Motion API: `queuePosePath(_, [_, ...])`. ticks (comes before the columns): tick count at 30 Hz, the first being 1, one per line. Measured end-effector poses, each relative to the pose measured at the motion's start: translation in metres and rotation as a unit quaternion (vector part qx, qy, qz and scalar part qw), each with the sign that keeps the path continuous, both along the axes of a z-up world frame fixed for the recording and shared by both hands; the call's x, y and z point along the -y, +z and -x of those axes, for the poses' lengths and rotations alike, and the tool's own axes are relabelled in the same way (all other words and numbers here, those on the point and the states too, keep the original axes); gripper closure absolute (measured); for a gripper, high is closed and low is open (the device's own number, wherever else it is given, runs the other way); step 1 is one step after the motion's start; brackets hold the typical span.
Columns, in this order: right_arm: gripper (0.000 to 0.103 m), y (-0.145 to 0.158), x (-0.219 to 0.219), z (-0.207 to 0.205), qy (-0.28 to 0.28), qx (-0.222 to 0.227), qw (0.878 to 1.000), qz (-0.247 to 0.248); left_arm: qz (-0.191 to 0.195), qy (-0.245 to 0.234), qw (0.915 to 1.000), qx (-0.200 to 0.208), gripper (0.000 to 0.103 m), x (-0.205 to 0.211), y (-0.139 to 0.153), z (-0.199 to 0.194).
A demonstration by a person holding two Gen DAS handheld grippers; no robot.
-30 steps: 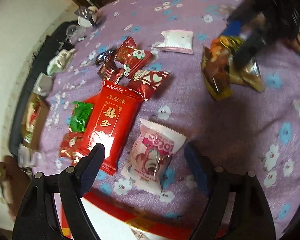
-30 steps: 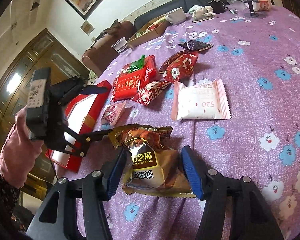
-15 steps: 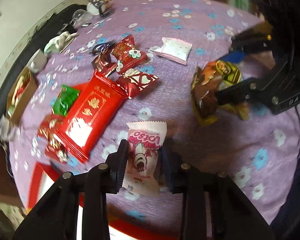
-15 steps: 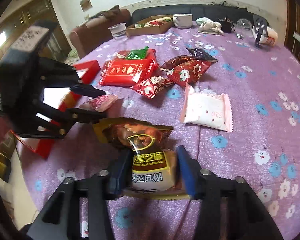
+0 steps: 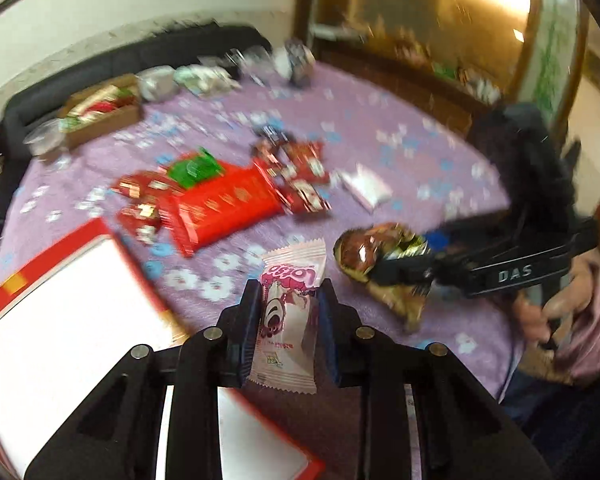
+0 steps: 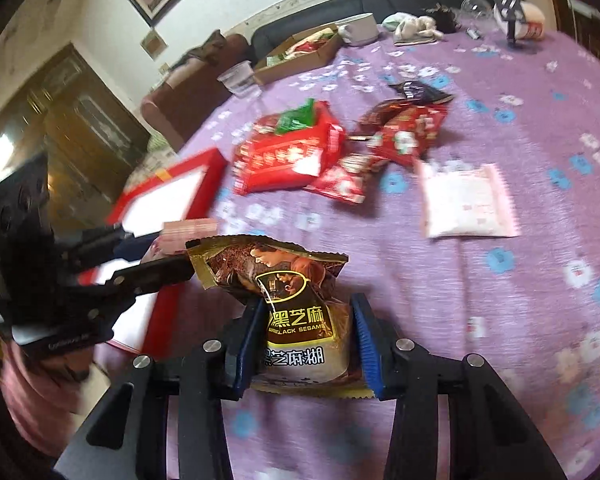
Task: Organize snacks
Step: 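Place the wafer and sesame bag into the red-rimmed tray with both grippers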
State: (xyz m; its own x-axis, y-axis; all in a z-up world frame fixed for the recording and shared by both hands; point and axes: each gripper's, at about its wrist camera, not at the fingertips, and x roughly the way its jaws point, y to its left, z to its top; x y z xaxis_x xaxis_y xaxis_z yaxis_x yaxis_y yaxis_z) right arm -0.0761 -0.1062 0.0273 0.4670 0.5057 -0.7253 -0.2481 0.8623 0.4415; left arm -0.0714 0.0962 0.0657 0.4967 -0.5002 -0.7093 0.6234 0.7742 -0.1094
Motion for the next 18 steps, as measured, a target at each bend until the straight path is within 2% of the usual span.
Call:
queuePosePath(2, [0.059, 0.006, -0.012, -0.001, 0.009, 0.000, 1.000, -0.022, 0.020, 0.025, 0.9994, 0.012, 0.078, -0.020, 0.008, 0.008])
queuePosePath(4, [0.059, 0.012, -0.030, -0.003, 0.021, 0.007, 0.999, -0.033, 0.014, 0.061, 0.9976, 0.031, 0.078, -0.041, 0.013, 0.016])
queuePosePath(6, [0.059, 0.017, -0.049, -0.005, 0.033, 0.010, 0.999, -0.042, -0.009, 0.100, 0.9936, 0.051, 0.078, -0.062, 0.014, 0.027])
queuePosePath(10, [0.059, 0.019, -0.097, -0.008, 0.059, 0.012, 0.997, -0.051, -0.040, 0.151, 0.9861, 0.058, 0.078, -0.093, 0.004, 0.043])
queuePosePath(12, [0.059, 0.019, -0.122, -0.007, 0.077, 0.019, 0.995, -0.053, -0.067, 0.179, 0.9793, 0.067, 0.077, -0.106, -0.002, 0.051])
queuePosePath(15, [0.056, 0.013, -0.154, -0.006, 0.102, 0.010, 0.993, -0.060, -0.083, 0.210, 0.9715, 0.071, 0.076, -0.121, -0.008, 0.058])
queuePosePath(18, [0.053, 0.010, -0.174, -0.005, 0.112, 0.001, 0.992, -0.056, -0.100, 0.234, 0.9632, 0.088, 0.067, -0.129, -0.008, 0.064])
